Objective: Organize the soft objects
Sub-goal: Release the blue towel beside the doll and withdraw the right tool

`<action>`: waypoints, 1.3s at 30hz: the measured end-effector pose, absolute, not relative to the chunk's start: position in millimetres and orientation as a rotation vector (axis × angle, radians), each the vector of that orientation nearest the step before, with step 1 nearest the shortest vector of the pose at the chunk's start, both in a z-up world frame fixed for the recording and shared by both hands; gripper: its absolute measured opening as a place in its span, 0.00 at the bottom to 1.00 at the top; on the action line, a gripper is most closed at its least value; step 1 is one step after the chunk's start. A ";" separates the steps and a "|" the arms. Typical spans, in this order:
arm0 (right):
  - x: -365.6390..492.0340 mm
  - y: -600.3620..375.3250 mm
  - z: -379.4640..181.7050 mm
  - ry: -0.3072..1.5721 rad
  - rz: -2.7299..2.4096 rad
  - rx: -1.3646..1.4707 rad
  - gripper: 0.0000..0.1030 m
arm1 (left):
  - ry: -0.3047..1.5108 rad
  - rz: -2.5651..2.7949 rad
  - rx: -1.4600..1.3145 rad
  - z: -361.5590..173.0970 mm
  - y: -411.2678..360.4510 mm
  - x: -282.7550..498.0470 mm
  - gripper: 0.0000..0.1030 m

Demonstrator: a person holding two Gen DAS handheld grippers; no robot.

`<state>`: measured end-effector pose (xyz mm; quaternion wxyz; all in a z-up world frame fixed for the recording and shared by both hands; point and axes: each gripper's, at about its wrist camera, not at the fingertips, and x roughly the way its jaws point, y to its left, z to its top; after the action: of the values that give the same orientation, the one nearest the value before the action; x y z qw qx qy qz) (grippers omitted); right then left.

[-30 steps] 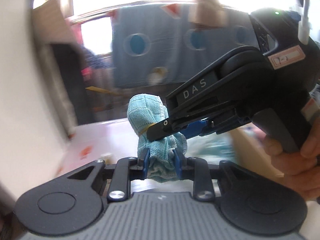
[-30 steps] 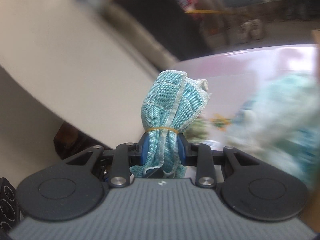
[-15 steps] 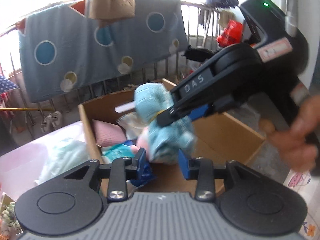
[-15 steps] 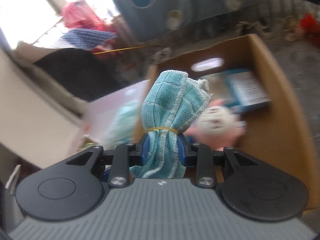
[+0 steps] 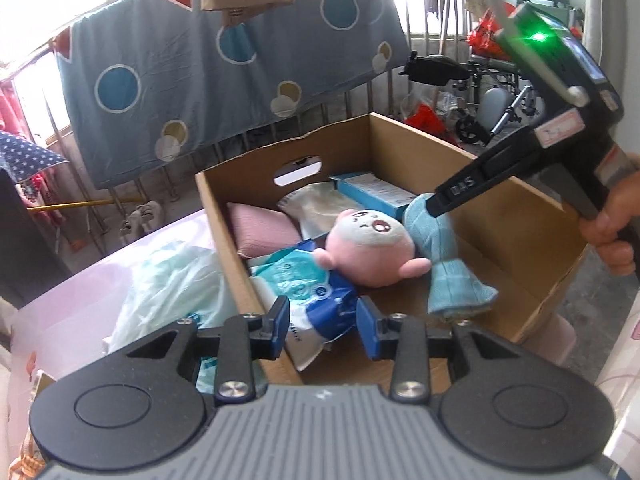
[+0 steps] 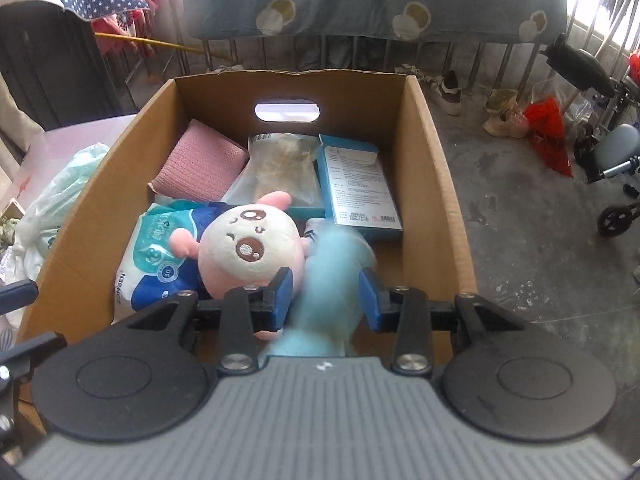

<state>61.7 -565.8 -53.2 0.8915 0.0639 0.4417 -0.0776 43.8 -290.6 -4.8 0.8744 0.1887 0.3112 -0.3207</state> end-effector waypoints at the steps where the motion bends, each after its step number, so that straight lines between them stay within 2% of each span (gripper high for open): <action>1: 60.0 -566.0 -51.8 0.910 -0.163 0.139 0.35 | 0.649 -0.666 0.391 -3.7 -287.7 43.1 0.37; 6: 43.2 -567.5 -30.0 0.883 -0.147 0.202 0.35 | 0.633 -0.655 0.374 5.6 -269.2 35.4 0.38; 10: 39.8 -558.1 -26.2 0.935 -0.073 0.235 0.35 | 0.615 -0.627 0.365 10.2 -246.2 33.2 0.40; 23: 97.8 -506.4 -114.1 1.432 0.174 0.106 0.34 | 0.668 -0.386 0.291 12.9 -128.9 48.8 0.43; 30: 100.3 -517.3 -108.2 1.426 0.017 0.097 0.34 | 0.709 -0.271 0.249 -1.5 -61.9 53.8 0.45; 32: 93.9 -516.5 -99.1 1.394 0.017 0.152 0.38 | 0.723 -0.245 0.231 -5.4 -43.8 53.9 0.46; 35: 78.9 -510.8 -75.5 1.310 0.023 0.193 0.54 | 0.724 -0.210 0.198 -8.8 -17.4 50.6 0.50; 39: 54.9 -501.6 -34.7 1.176 0.017 0.215 0.64 | 0.716 -0.180 0.166 -10.5 10.1 43.9 0.55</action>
<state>54.9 -501.6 -34.7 0.8265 0.1011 0.5538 0.0078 43.9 10.1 -10.5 0.9292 0.0811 0.3497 -0.0880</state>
